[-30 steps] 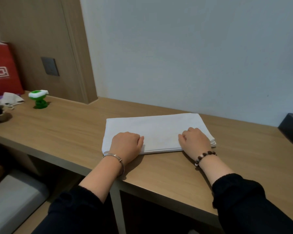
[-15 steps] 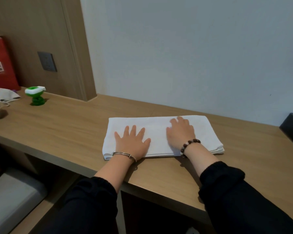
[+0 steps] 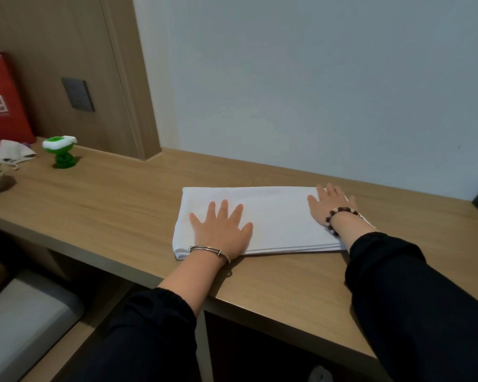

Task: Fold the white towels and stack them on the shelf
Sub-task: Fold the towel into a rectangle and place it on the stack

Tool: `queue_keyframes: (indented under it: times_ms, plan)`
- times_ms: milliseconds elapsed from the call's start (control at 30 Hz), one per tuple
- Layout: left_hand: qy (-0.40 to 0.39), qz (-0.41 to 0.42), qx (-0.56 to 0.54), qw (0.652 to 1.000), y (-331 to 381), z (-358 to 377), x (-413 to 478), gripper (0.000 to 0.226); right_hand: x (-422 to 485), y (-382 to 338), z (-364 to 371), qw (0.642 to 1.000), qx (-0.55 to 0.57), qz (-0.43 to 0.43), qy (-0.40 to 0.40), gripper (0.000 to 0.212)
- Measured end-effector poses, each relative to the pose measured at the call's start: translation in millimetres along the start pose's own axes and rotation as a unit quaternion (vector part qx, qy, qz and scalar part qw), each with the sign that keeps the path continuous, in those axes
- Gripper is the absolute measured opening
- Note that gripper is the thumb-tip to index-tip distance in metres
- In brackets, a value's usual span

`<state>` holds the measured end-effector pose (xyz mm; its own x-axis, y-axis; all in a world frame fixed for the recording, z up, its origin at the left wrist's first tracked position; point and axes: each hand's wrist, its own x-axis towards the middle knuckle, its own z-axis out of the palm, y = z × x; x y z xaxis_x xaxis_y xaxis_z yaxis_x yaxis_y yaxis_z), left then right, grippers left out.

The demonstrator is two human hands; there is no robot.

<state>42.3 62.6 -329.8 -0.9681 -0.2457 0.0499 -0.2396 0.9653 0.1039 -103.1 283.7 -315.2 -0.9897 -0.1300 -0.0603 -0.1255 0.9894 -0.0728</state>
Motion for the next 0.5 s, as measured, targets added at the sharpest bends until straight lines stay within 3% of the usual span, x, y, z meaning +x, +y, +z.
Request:
queue_keyframes:
  times_ms: [233,400,500]
  plan:
    - [0.000,0.003,0.000,1.000,0.6,-0.6,-1.8,0.060,-8.1,-17.0,-13.9,0.998,-0.032,0.041,-0.045,0.066]
    - [-0.008,0.001,0.004,1.000,1.1,-2.7,-3.0,0.061,-25.7,-82.8,-8.2,0.992,0.010,-0.128,-0.007,0.061]
    - [-0.021,0.002,0.009,1.000,1.1,-4.7,-7.2,0.061,-33.6,-92.5,13.0,0.989,0.004,-0.147,-0.030,0.060]
